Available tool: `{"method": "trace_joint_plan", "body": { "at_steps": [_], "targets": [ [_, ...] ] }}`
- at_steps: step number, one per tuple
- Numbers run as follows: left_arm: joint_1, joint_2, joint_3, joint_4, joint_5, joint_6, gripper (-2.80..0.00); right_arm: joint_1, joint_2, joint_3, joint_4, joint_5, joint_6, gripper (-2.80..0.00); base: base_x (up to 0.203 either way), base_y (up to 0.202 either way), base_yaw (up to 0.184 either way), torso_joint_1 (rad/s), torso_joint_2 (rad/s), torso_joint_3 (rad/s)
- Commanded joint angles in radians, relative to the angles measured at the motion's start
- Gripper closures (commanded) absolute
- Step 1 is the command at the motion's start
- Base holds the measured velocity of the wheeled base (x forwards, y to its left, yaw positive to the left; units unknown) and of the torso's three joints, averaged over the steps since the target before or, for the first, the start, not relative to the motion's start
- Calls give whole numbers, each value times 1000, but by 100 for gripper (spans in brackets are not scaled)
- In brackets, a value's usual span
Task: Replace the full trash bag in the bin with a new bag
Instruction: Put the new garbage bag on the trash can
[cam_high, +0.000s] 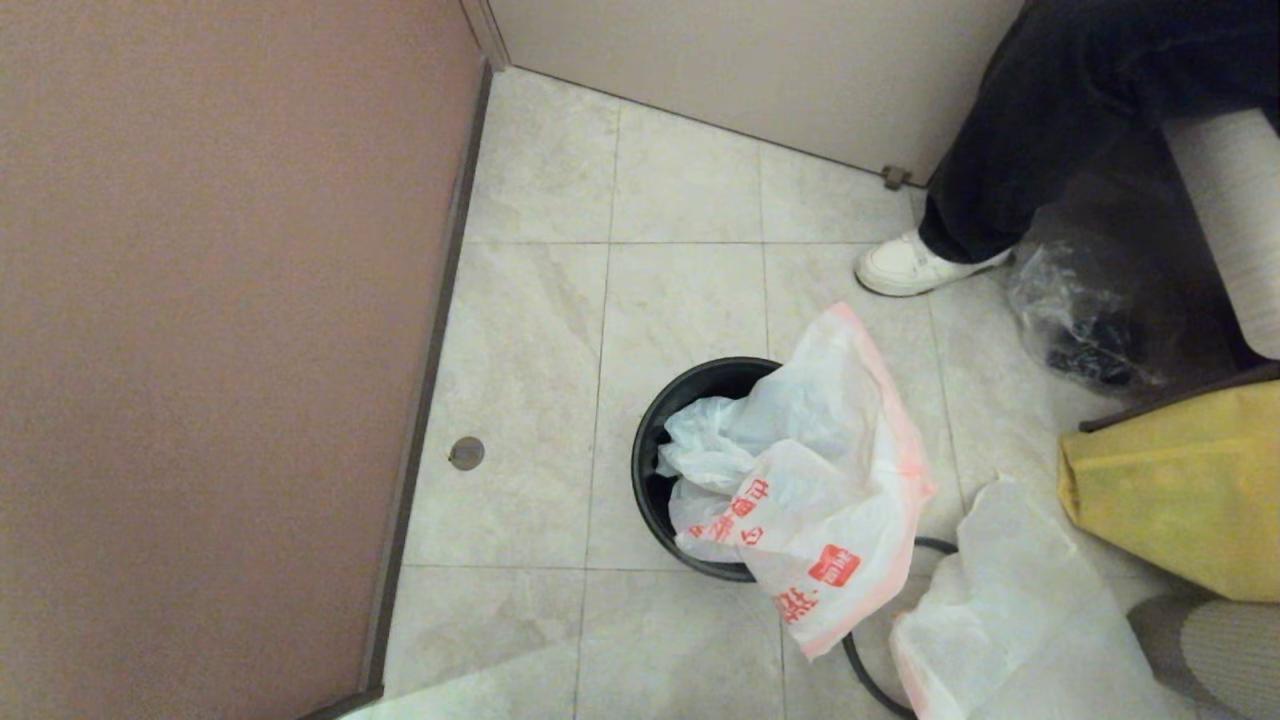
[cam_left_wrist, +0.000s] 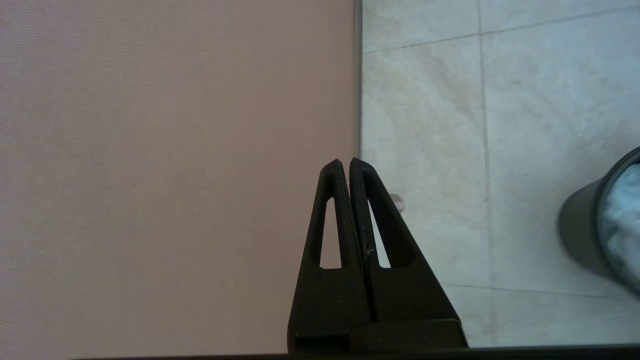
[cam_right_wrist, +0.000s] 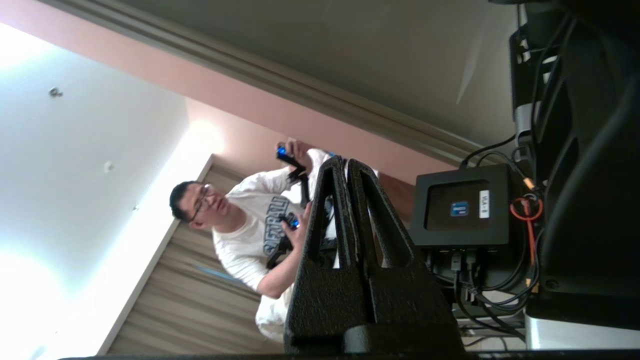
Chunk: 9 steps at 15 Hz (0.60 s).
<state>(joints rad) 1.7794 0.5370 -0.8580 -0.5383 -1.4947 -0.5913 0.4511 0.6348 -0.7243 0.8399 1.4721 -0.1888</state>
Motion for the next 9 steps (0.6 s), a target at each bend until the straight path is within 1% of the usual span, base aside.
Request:
{"method": "trace_joint_plan", "body": {
  "at_steps": [1, 6, 9],
  "targets": [
    [3, 33, 29, -55, -9, -4, 0, 16, 36, -27, 4, 8, -1, 0, 0, 0, 0, 0, 0, 0],
    [22, 70, 43, -112, -10, -1, 0, 26, 82, -79, 4, 8, -1, 0, 0, 0, 0, 0, 0, 0],
    [23, 87, 43, -124, -9, -2, 0, 37, 102, -98, 4, 8, -1, 0, 0, 0, 0, 0, 0, 0]
  ]
}}
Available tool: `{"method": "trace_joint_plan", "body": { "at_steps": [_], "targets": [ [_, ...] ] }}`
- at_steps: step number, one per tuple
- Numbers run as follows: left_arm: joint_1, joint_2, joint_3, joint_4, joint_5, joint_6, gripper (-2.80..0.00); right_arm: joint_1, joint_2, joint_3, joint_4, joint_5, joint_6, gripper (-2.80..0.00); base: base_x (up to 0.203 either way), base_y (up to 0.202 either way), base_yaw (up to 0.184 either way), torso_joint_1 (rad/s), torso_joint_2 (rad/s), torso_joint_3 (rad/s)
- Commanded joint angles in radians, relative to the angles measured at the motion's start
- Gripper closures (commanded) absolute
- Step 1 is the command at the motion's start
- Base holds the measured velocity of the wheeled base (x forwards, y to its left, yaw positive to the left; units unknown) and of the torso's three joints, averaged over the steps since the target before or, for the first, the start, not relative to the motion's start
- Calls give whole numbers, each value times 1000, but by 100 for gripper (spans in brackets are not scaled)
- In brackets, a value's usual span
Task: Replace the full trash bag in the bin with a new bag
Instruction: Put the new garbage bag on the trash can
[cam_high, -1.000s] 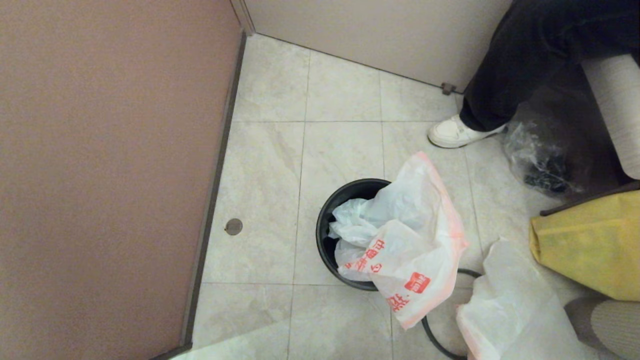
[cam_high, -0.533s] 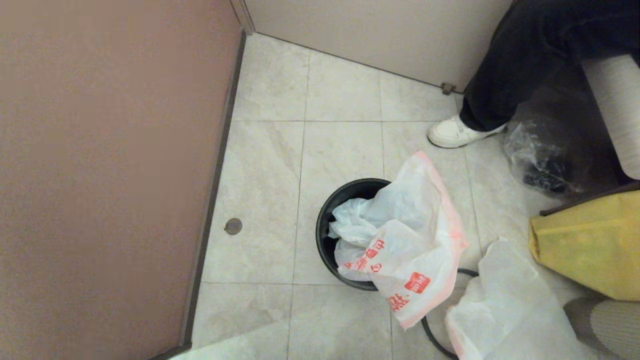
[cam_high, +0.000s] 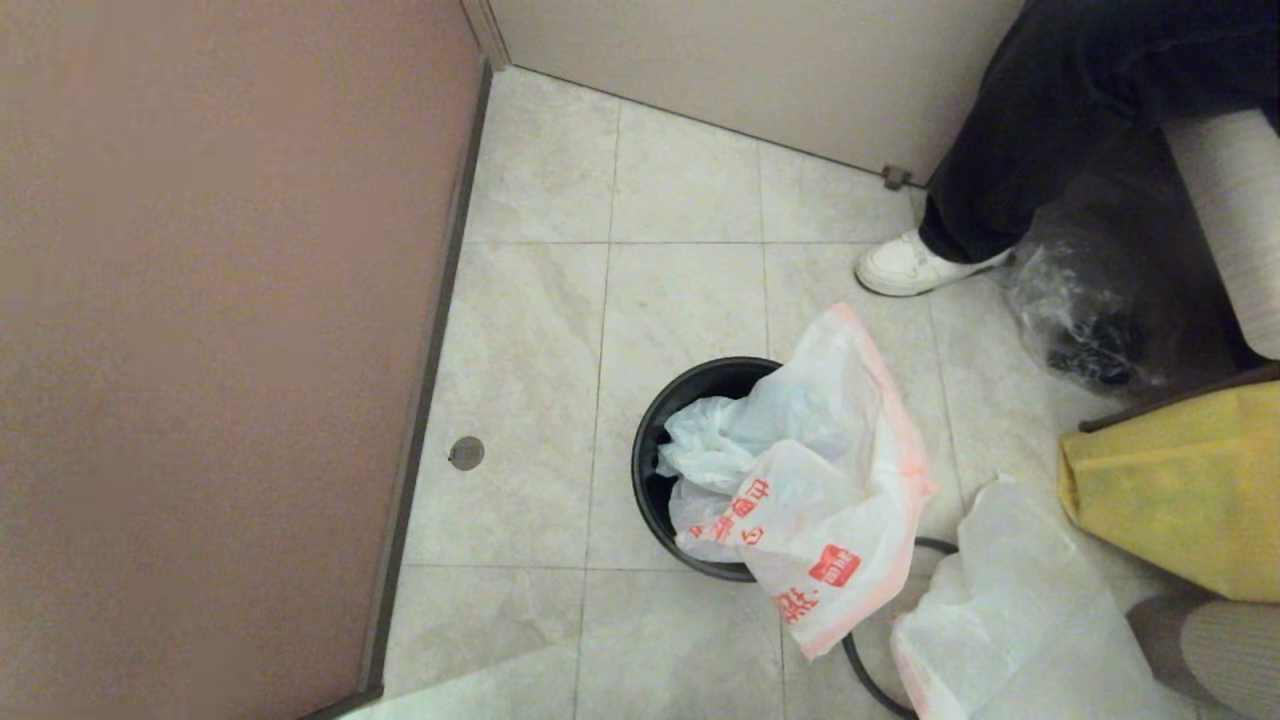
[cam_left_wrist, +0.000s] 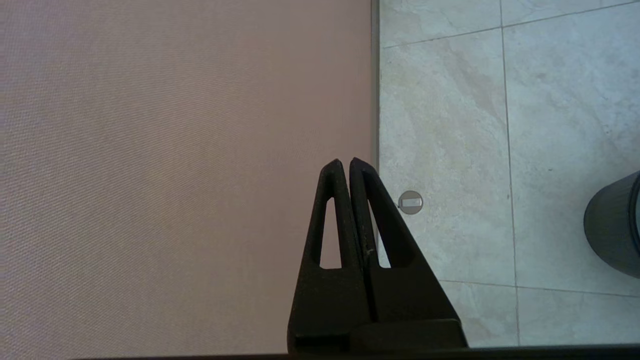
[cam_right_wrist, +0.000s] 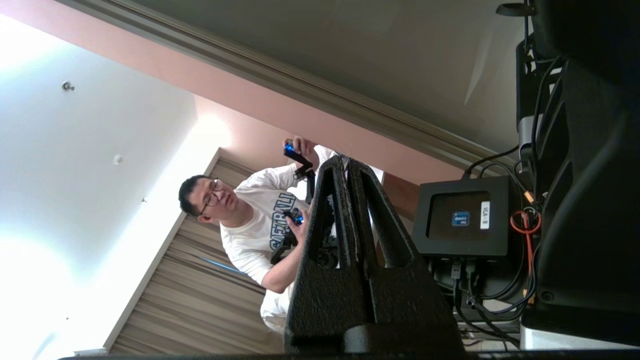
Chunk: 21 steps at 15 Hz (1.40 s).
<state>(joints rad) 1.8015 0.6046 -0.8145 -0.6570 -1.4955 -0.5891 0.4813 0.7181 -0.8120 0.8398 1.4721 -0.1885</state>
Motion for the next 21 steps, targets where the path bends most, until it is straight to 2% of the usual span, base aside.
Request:
{"method": "trace_joint_plan", "body": {
  "at_steps": [1, 15, 21],
  "targets": [
    [0, 23, 0, -6, -9, -4, 0, 6, 20, -13, 4, 8, -2, 0, 0, 0, 0, 0, 0, 0],
    [-162, 60, -31, -4, -3, -9, 0, 31, -2, -10, 41, 66, 0, 0, 0, 0, 0, 0, 0, 0],
    [-220, 80, -65, -1, 20, -9, 0, 39, -23, -10, 58, 98, 0, 0, 0, 0, 0, 0, 0, 0]
  ]
}}
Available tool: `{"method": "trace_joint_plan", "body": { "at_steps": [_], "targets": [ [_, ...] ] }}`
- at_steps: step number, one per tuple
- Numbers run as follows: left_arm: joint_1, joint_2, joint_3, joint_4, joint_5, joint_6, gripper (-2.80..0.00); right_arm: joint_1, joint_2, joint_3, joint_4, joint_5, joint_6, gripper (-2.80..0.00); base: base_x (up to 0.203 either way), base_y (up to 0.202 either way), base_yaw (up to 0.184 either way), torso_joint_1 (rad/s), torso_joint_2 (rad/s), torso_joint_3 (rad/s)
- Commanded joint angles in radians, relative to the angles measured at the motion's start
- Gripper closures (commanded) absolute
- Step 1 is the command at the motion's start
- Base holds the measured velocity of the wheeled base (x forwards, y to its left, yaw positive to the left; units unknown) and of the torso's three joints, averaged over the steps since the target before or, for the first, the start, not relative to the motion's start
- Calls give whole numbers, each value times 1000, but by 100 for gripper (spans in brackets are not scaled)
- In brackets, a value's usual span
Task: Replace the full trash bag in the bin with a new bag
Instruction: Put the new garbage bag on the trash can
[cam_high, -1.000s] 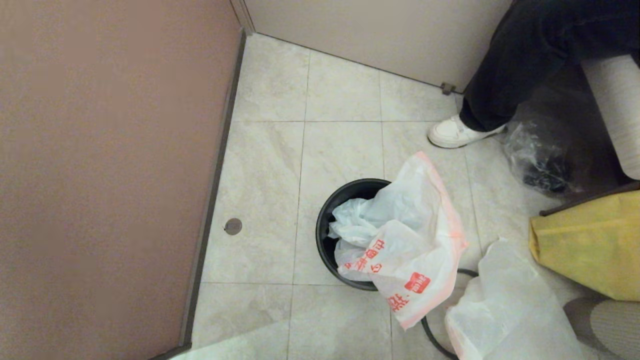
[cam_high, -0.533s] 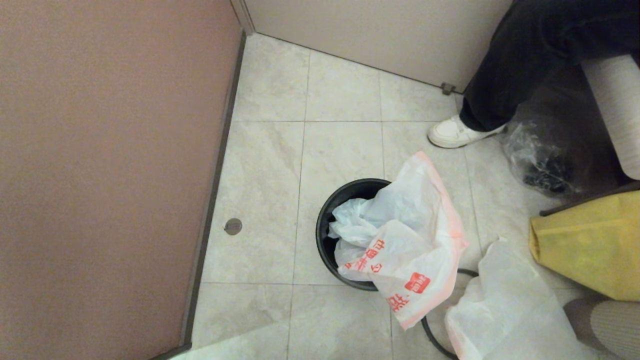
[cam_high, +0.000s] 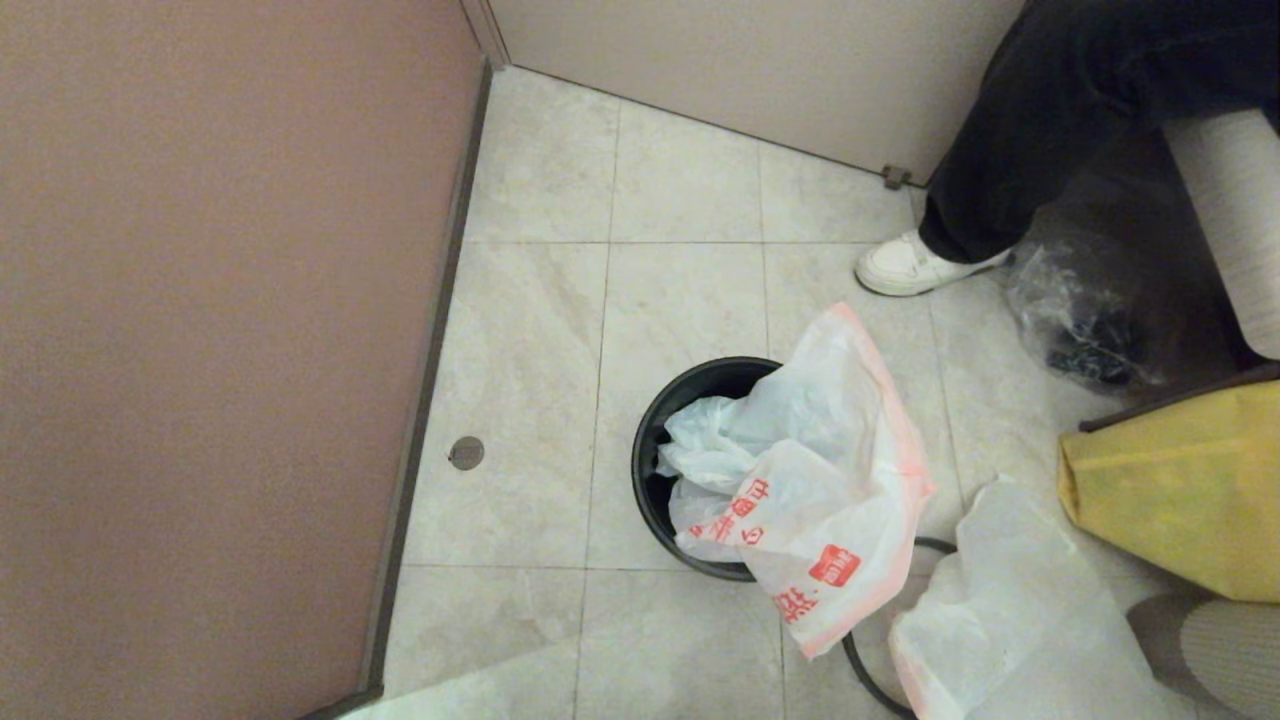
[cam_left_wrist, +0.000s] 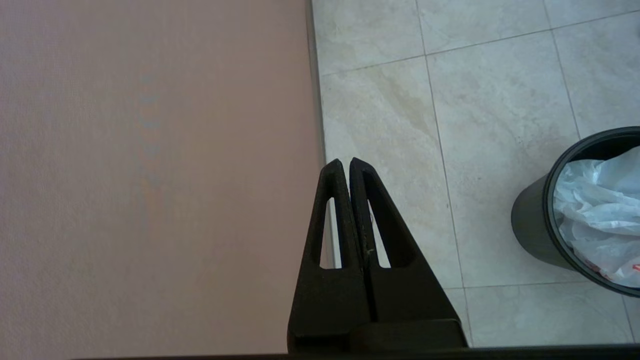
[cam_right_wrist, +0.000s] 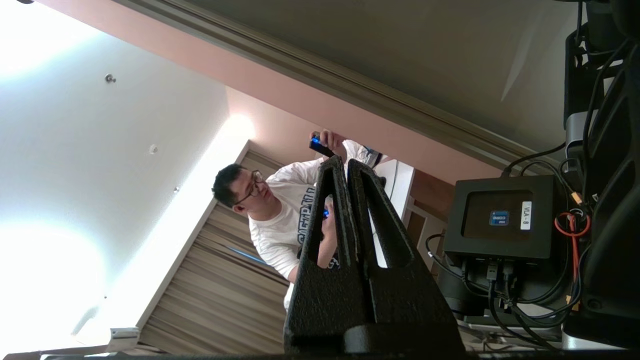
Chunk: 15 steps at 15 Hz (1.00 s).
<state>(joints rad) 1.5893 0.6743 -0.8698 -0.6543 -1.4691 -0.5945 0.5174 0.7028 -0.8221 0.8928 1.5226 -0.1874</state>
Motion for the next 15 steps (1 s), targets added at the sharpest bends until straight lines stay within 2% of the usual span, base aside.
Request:
{"method": "trace_joint_plan", "body": {
  "at_steps": [1, 5, 7, 15],
  "targets": [
    [-24, 15, -21, -4, 14, -4, 0, 5, -12, 0, 5, 47, -1, 0, 0, 0, 0, 0, 0, 0],
    [-42, 37, -47, 1, 41, -4, 0, 15, -11, -5, 5, 47, -1, 0, 0, 0, 0, 0, 0, 0],
    [-65, 40, -85, 54, 79, -4, 0, 21, -8, -5, 2, 47, -1, 0, 0, 0, 0, 0, 0, 0],
    [-103, 62, -133, 75, 97, -4, 0, 46, 49, -3, -35, 47, -1, 0, 0, 0, 0, 0, 0, 0]
  ]
}}
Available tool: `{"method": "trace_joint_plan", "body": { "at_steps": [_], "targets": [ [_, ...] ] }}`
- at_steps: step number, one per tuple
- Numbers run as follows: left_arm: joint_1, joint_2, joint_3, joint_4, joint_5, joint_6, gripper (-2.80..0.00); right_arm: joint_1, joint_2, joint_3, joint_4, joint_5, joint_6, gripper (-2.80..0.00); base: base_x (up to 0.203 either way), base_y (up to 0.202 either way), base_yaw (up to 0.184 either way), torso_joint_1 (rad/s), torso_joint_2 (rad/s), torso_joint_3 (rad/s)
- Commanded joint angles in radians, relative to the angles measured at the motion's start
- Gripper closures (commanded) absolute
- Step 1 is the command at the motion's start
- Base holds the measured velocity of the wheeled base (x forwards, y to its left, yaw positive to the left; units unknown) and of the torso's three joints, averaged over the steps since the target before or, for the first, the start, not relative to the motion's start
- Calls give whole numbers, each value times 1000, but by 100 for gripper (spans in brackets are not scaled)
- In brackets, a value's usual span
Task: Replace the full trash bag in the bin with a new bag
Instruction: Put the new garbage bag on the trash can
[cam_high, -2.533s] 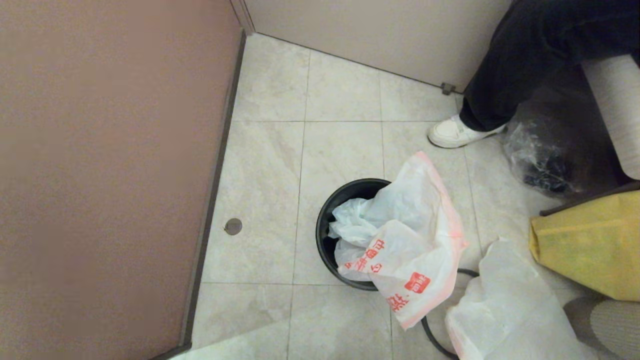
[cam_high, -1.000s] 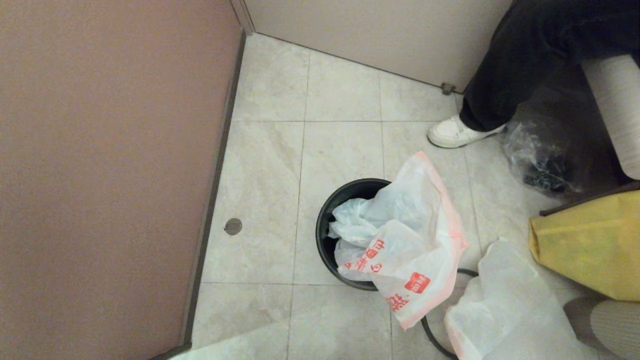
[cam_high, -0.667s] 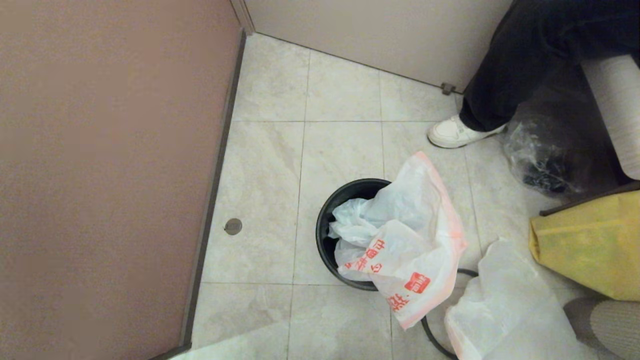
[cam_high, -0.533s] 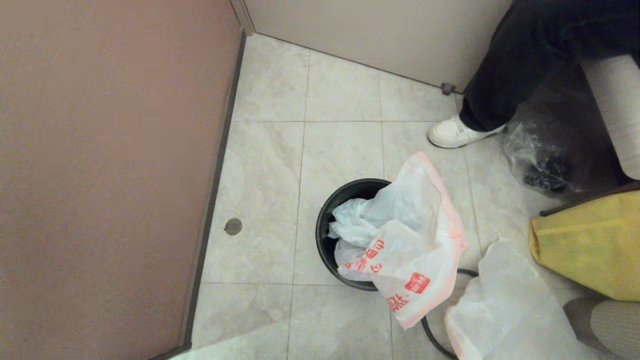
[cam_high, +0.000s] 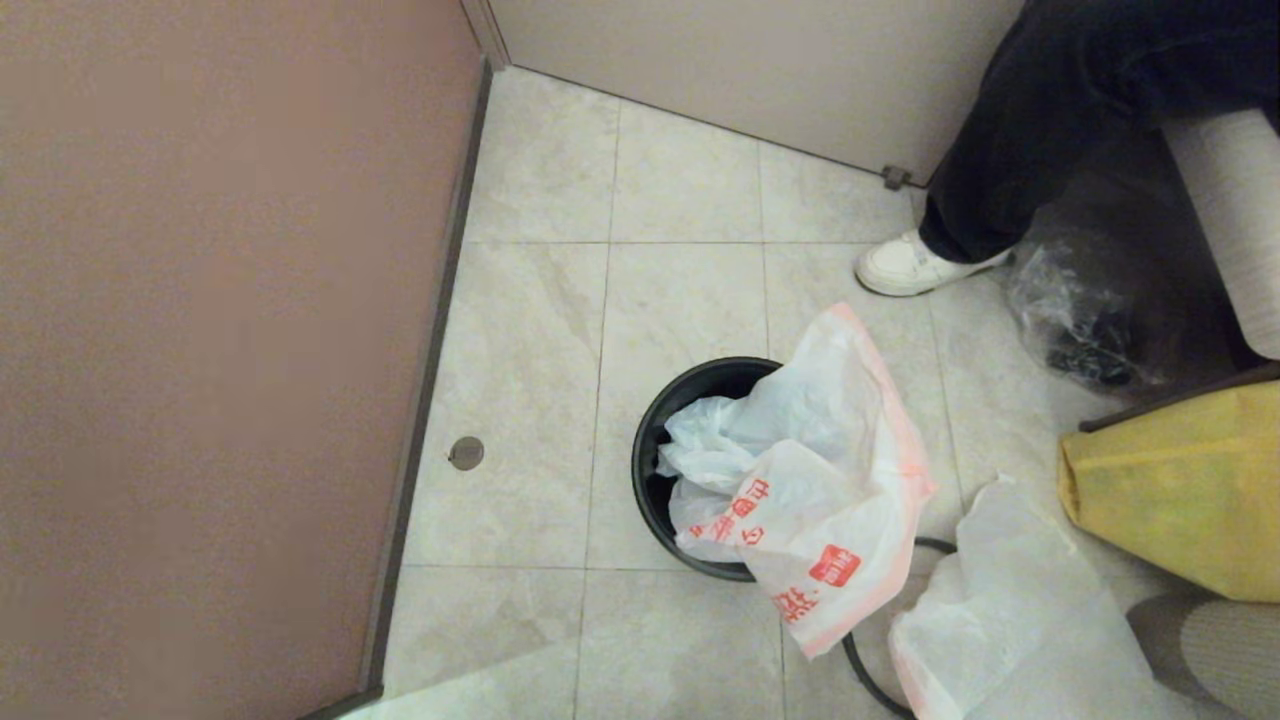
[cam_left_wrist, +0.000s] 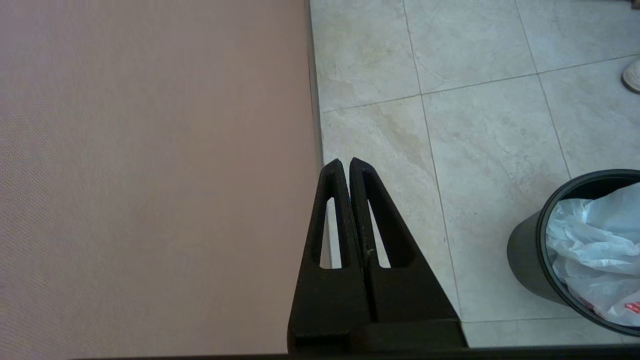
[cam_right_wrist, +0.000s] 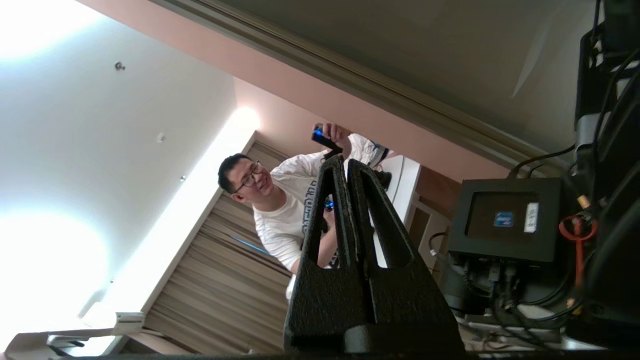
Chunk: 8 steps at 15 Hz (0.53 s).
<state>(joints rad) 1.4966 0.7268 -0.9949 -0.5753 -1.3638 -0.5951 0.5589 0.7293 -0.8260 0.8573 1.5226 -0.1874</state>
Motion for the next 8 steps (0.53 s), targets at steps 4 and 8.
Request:
{"method": "trace_joint_plan", "body": {
  "at_steps": [4, 8],
  "targets": [
    [-59, 14, -25, 3, 19, -5, 0, 12, 30, 1, -2, 47, -1, 0, 0, 0, 0, 0, 0, 0],
    [-79, 14, -24, 13, 22, -6, 0, 25, 26, 5, -4, 47, -1, 0, 0, 0, 0, 0, 0, 0]
  ]
}}
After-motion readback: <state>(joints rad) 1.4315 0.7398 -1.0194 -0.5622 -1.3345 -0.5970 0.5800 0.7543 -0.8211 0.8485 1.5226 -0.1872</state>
